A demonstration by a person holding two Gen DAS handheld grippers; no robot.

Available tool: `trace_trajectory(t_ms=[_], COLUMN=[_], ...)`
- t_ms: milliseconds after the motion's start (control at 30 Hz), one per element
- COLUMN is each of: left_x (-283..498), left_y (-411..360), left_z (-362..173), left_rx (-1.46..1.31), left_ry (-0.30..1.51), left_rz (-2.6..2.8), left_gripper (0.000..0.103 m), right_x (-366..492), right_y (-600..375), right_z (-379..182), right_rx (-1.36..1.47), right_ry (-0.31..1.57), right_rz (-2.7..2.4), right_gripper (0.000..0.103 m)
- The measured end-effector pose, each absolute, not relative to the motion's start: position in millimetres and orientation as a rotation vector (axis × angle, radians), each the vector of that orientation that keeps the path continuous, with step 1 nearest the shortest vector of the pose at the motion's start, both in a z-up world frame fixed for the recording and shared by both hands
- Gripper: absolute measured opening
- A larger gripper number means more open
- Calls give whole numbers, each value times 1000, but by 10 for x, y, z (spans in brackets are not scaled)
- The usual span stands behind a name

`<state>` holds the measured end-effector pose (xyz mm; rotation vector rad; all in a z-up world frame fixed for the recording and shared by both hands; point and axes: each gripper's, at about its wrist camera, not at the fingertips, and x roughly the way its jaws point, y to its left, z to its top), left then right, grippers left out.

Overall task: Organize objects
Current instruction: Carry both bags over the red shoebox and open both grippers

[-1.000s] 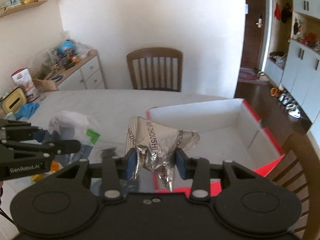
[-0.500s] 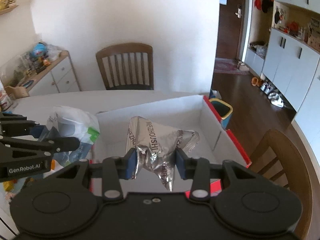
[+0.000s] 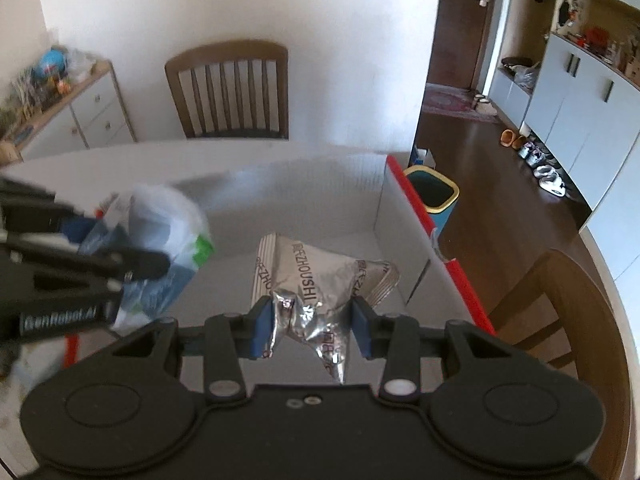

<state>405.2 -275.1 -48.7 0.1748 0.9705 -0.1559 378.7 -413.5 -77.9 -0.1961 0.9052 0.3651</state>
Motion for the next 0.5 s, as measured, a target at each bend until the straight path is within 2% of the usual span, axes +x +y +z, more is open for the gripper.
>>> trace_trajectory(t_ms=[500], left_x=[4496], left_y=[-2913], left_z=[-1087], left_rx=[228], left_ry=[1181], left_rz=[-133], left_gripper=[31], right_x=[3842], right_y=[-3834], right_z=[-1312], right_rx=[-323], right_ry=[1073], right_rz=[428], right_gripper=[41])
